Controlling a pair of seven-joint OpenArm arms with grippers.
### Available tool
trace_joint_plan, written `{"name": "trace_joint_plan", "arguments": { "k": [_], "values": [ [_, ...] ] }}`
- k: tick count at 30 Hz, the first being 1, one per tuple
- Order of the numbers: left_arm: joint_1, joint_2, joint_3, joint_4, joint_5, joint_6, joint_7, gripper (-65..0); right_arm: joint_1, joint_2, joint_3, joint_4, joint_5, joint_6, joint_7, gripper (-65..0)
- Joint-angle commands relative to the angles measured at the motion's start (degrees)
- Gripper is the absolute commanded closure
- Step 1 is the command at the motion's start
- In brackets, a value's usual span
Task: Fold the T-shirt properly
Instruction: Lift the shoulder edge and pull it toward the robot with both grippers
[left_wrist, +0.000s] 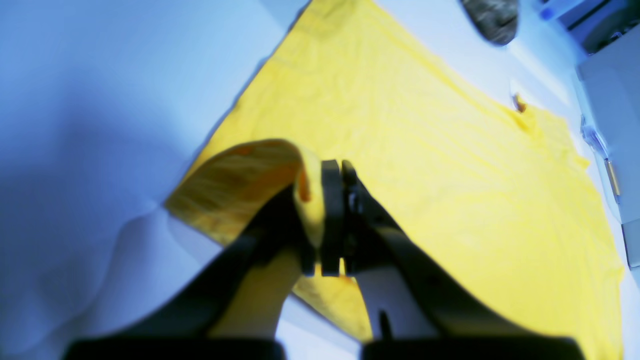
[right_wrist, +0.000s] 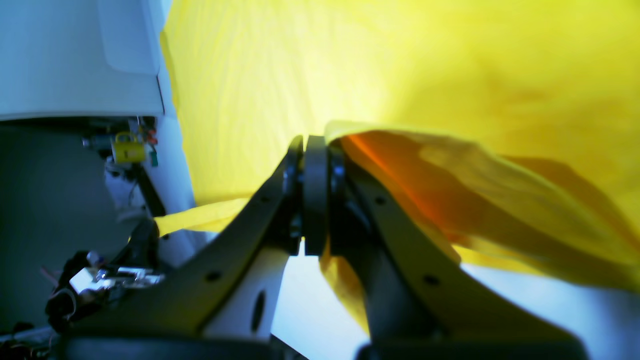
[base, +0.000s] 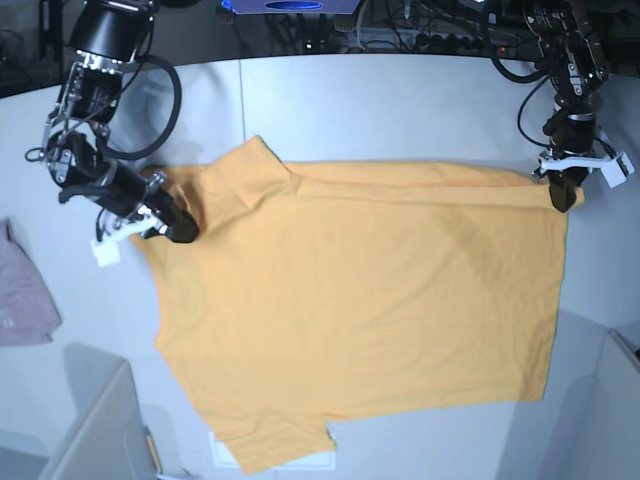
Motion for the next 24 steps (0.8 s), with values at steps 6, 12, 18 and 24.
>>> {"name": "trace_joint_plan", "arguments": {
  "k": [6, 12, 18, 24],
  "values": [
    [-1.8, -0.8, -0.4, -3.3, -0.4, -0.3, -1.3, 0.0, 3.5, 0.7, -0.8, -1.5, 0.9, 0.3, 1.8, 0.0],
    [-4.5, -0.9, -0.4, -4.9, 2.2, -0.3, -1.0, 0.0, 6.2, 0.8, -4.3, -1.5, -7.5, 0.3, 2.1, 0.0],
    [-6.5, -0.8, -0.4, -5.2, 6.6, -0.3, -1.0, 0.0, 7.8, 0.2, -4.7, -1.6, -9.3, 0.3, 3.5, 0.0],
    [-6.6, -0.9, -0.4, -5.3, 6.8, -0.3, -1.0, 0.0, 9.4, -0.3, -4.8, -4.2, -10.4, 0.3, 3.4, 0.0]
  ]
}}
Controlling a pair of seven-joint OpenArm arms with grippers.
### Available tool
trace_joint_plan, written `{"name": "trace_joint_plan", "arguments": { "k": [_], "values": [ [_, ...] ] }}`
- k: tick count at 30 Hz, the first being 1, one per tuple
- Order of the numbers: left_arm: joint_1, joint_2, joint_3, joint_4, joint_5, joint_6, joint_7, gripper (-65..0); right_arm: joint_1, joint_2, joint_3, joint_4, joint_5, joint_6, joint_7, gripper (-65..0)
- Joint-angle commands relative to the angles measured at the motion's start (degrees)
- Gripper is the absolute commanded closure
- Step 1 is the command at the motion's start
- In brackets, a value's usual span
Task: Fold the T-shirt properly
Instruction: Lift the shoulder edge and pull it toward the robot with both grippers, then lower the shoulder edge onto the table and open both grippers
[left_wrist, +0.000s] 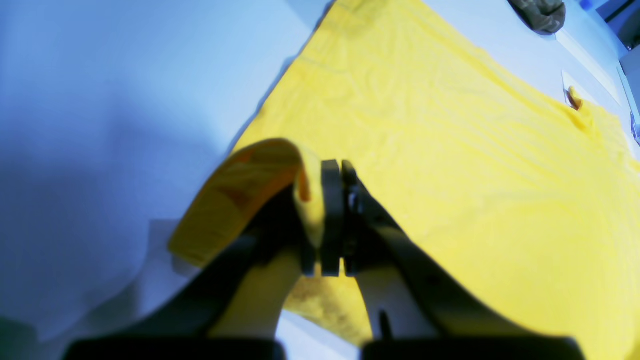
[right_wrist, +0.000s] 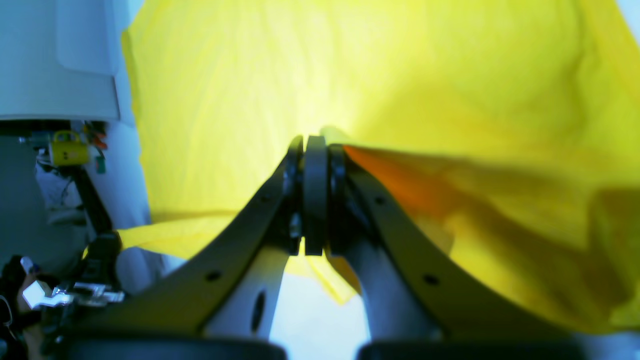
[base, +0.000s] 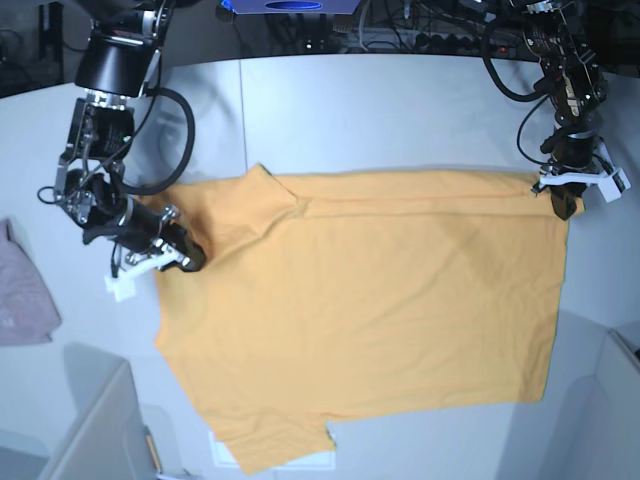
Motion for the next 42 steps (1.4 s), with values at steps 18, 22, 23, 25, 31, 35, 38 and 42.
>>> {"name": "trace_joint_plan", "arguments": {
  "k": [18, 22, 23, 25, 31, 35, 38, 42],
  "values": [
    [-6.1, -4.3, 0.2, -7.1, -0.1, -0.3, -0.6, 0.0, 9.1, 0.9, -4.2, -9.3, 0.6, 0.4, 1.5, 0.0],
    [-8.5, -5.4, -0.3, -9.0, -0.1, -0.3, 4.2, 0.0, 9.4, 0.9, -4.4, -9.7, 0.6, 0.3, 3.0, 0.0],
    [-8.9, -5.5, -0.3, -9.3, -0.1, -0.3, 4.8, 0.0, 9.4, 0.7, -4.4, -9.7, 0.6, 0.3, 3.0, 0.0],
    [-9.3, -5.5, -0.3, -9.6, -0.1, -0.3, 5.2, 0.0, 9.4, 0.6, -4.4, -9.7, 0.6, 0.3, 3.0, 0.0],
    [-10.8, -5.5, 0.1, -9.7, -0.1, -0.3, 5.5, 0.0, 10.2, 0.5, -4.4, -12.0, 0.6, 0.3, 3.4, 0.0],
    [-11.8, -5.6, 0.2, -9.7, -0.1, -0.3, 5.7, 0.0, 10.5, 0.9, -4.4, -13.7, 0.6, 0.3, 6.0, 0.0],
    [-13.3, -6.3, 0.2, -11.0, 2.5, -0.3, 9.0, 0.0, 10.5, 0.9, -4.4, -13.9, 0.6, 0.3, 6.5, 0.0],
    [-15.2, -6.0, -0.2, -11.8, 6.8, -0.3, 11.1, 0.0, 10.5, 0.7, -3.8, -13.5, 1.0, 0.3, 6.5, 0.0]
  ]
}}
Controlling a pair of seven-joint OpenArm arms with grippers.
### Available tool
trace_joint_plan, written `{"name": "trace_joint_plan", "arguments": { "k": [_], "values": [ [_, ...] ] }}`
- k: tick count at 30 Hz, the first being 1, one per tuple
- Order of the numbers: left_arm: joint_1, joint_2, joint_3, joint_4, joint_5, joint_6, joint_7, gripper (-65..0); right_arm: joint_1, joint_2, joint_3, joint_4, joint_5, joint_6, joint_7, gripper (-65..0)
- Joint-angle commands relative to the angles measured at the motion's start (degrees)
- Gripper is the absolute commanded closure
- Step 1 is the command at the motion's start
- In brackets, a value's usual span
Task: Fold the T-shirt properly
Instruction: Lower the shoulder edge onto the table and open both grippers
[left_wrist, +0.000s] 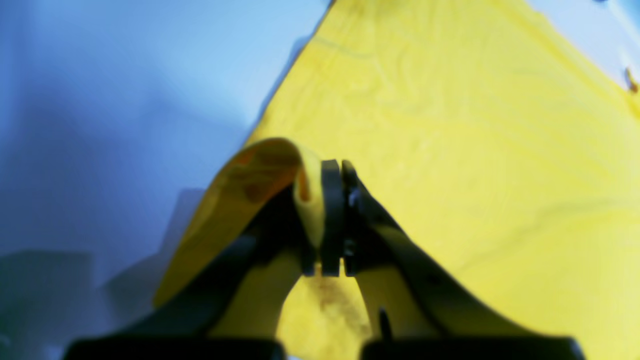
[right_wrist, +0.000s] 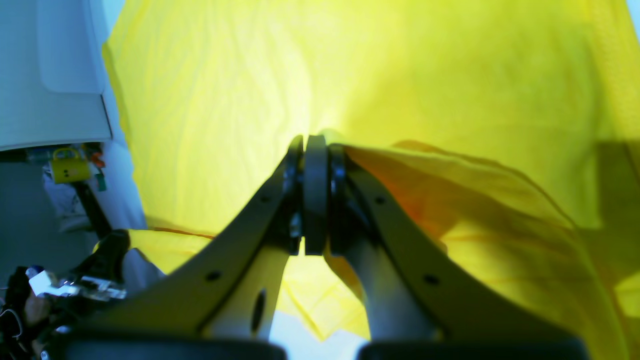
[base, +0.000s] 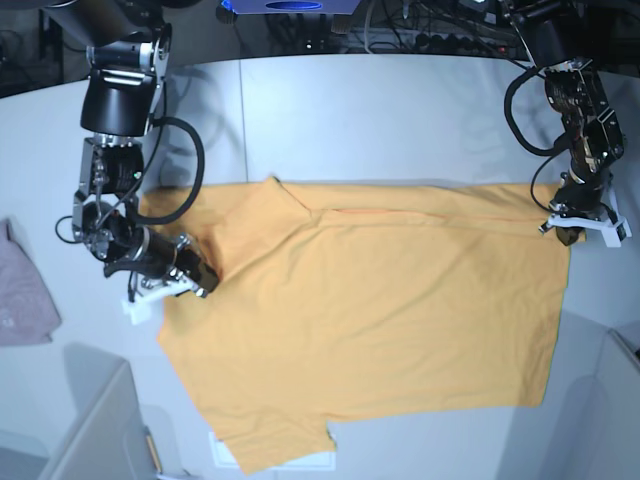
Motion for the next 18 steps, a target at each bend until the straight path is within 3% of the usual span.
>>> {"name": "trace_joint_plan", "arguments": {
  "k": [1, 3, 10, 18],
  "values": [
    [-0.6, -0.8, -0.5, 1.2, 0.0, -0.3, -1.3, 0.0, 1.7, 0.6, 0.4, 1.1, 1.2, 0.3, 0.6, 0.0],
    [-0.6, -0.9, -0.5, 1.6, -0.1, -0.3, -1.3, 0.0, 1.6, 0.6, 0.5, 1.2, 1.5, 0.3, 0.6, 0.0],
    [0.9, -0.9, -0.5, 3.8, -0.2, -0.3, -1.2, 0.0, -0.8, 2.2, 0.1, 4.5, 11.1, 0.0, 0.6, 0.0],
    [4.8, -0.5, -3.1, 7.6, -0.2, -0.5, -1.3, 0.0, -2.3, 3.4, 0.6, 6.5, 11.7, 0.0, -1.9, 0.0]
  ]
}}
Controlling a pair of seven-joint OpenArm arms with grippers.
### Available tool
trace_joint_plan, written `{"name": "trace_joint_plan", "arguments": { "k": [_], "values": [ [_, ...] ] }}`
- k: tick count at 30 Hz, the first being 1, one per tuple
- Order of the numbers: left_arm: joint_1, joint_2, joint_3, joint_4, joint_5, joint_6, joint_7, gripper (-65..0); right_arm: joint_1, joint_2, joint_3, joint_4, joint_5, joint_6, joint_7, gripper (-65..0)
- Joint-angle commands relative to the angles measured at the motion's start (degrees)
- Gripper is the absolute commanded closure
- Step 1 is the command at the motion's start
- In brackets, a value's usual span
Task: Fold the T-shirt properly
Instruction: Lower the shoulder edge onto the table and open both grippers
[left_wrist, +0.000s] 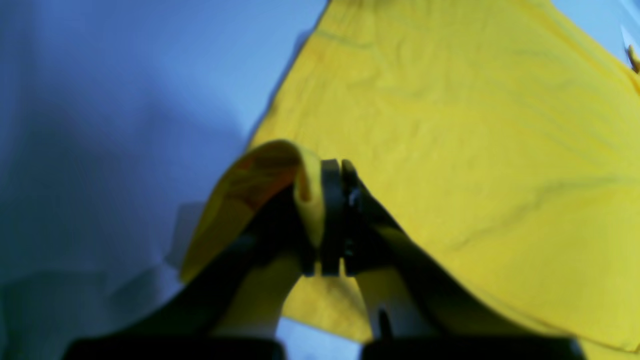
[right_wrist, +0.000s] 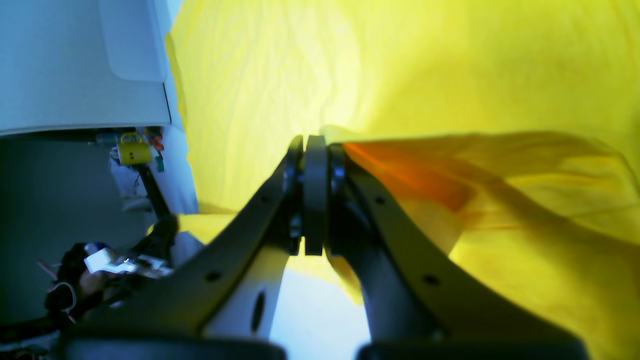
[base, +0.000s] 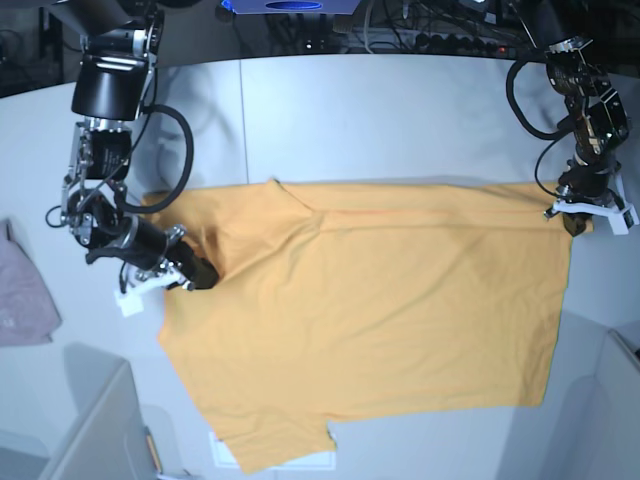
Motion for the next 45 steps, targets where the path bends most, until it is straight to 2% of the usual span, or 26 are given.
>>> {"name": "trace_joint_plan", "arguments": {
  "k": [1, 7, 11, 16, 21, 29, 30, 31, 33, 34, 37, 40, 42, 45],
  "values": [
    [-0.4, -1.0, -1.0, 1.1, -0.2, -0.3, -1.4, 0.0, 1.5, 0.9, 0.4, 1.6, 1.3, 0.5, 0.8, 0.0],
    [-1.0, -1.3, -1.7, 1.0, -0.2, -0.3, -1.3, 0.0, 1.9, 0.9, 1.2, 0.6, 0.7, 0.5, 0.9, 0.0],
    [-2.7, -1.3, 1.5, 0.9, 0.2, -0.3, -1.3, 0.0, 2.8, 0.4, 0.5, -0.8, -2.2, 0.5, 0.9, 0.0],
    [-5.1, -1.4, 1.9, -1.0, 0.2, -0.3, -1.2, 0.0, 4.0, -0.6, 0.2, -2.4, -5.4, 0.5, 0.9, 0.0],
    [-8.7, -1.6, 1.9, -5.4, 0.3, -0.3, 3.3, 0.0, 5.8, -0.6, 0.1, -7.0, -5.6, 0.5, 0.9, 0.0],
    [-10.8, -2.3, 1.9, -8.2, 0.3, -0.3, 4.1, 0.0, 6.9, -0.5, 0.4, -10.1, -5.6, 0.4, 0.9, 0.0],
    [-10.8, -2.4, 1.9, -8.7, 0.3, -0.3, 4.1, 0.0, 6.9, -0.4, 0.5, -10.1, -5.6, 0.4, 0.9, -5.6],
    [-10.9, -2.5, 1.9, -9.2, 0.3, -0.3, 4.0, 0.0, 6.7, -0.4, 0.6, -9.9, -5.6, 0.4, 0.9, -14.7],
    [-10.9, -2.5, 1.6, -9.7, 0.3, -0.3, 3.8, -12.0, 6.6, -0.2, 0.7, -9.8, -5.6, 0.4, 1.1, -28.4],
    [-10.9, -2.5, 1.6, -9.7, 0.3, -0.3, 3.8, -18.1, 5.9, 0.0, 1.5, -9.6, -5.6, 0.4, 1.9, -31.1],
    [-11.3, -2.5, 1.5, -9.5, 0.3, -0.3, 3.8, -34.1, 2.8, 0.2, 4.8, -6.2, -5.6, 0.4, 4.9, -29.3],
    [-13.4, -2.5, 1.5, -9.8, 0.3, -0.3, 3.8, -46.2, -0.5, 0.2, 6.2, -1.4, -5.6, -0.4, 7.5, -27.3],
    [-13.7, -2.5, 1.4, -9.1, 0.3, -0.3, 3.8, -51.7, -3.6, 0.2, 7.1, 2.2, -5.6, -3.3, 9.7, -27.0],
    [-13.1, -2.5, 1.1, -6.2, -0.1, -0.3, 3.8, -54.3, -8.7, 0.1, 7.6, 7.7, -5.6, -8.1, 14.0, -27.0]
  ]
}}
